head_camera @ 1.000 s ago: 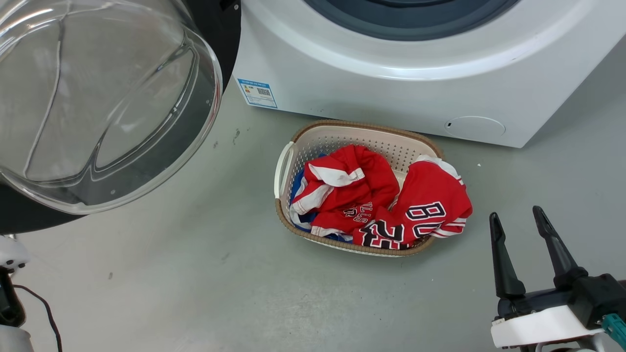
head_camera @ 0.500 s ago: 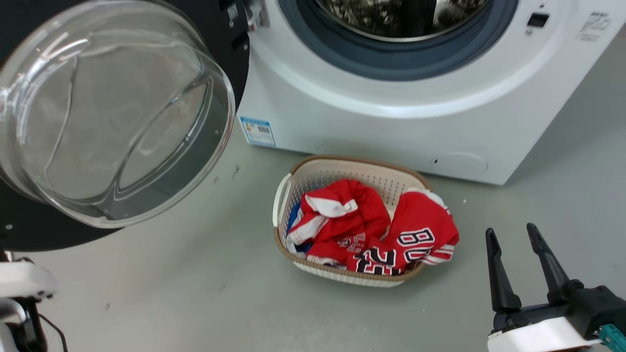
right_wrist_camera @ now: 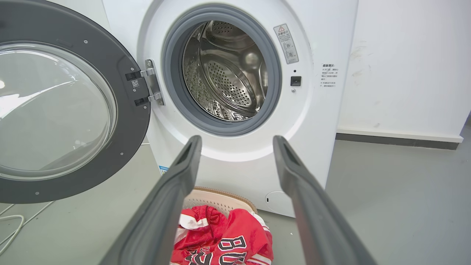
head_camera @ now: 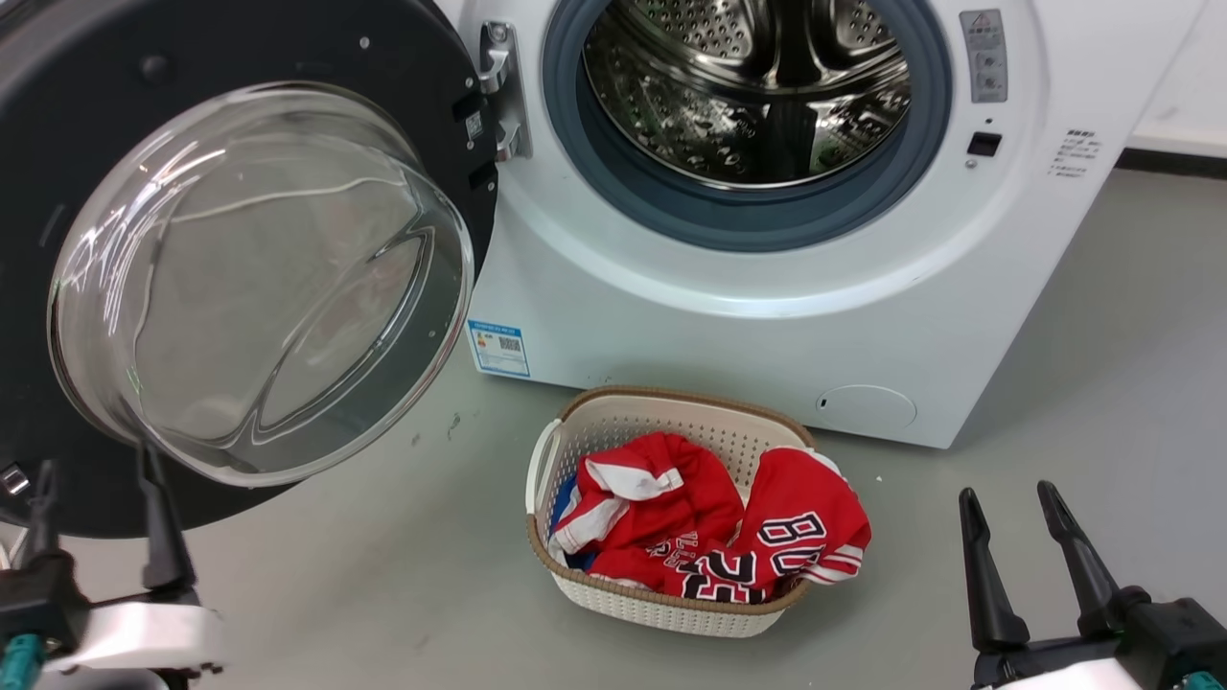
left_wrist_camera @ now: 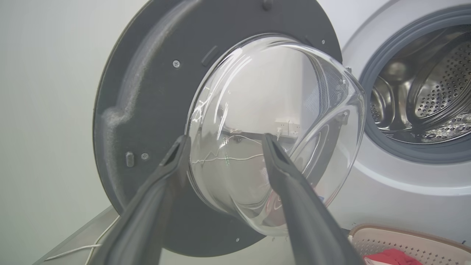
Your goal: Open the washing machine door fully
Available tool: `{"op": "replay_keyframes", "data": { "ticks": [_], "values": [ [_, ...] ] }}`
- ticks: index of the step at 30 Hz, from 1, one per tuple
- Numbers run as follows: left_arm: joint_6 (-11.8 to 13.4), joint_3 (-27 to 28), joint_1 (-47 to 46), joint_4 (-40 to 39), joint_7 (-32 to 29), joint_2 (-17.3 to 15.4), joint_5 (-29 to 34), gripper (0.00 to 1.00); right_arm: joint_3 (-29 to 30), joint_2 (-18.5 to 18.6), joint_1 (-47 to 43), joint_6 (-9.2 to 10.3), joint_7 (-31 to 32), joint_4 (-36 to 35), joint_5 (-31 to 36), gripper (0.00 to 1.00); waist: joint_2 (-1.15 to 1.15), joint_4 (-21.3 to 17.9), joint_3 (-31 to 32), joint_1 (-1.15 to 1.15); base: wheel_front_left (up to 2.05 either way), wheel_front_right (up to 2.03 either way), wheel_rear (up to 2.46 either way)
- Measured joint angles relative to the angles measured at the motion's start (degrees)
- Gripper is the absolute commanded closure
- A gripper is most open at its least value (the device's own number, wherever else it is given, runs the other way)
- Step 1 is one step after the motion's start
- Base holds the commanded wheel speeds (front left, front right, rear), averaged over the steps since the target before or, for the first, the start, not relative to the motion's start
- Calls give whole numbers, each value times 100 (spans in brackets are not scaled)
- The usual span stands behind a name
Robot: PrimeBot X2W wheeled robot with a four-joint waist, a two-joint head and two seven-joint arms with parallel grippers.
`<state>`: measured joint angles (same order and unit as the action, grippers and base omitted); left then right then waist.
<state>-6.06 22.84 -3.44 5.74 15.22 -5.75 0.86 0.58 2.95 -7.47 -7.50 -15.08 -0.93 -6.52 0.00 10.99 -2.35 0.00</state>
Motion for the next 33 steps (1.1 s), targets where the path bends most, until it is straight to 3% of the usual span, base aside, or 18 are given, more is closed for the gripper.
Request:
{"op": "replay_keyframes", "data": {
  "ticks": [10,33],
  "values": [
    [19,-920,563,-668,0,230,87,0,44,-1,-144,0,0,-69,-96,0,0,-179,250,0,0,0,0],
    [338,-2171,1031,-765,0,280,-286,0,43,0,-232,0,0,-412,-108,0,0,-985,285,0,0,0,0]
  ]
}}
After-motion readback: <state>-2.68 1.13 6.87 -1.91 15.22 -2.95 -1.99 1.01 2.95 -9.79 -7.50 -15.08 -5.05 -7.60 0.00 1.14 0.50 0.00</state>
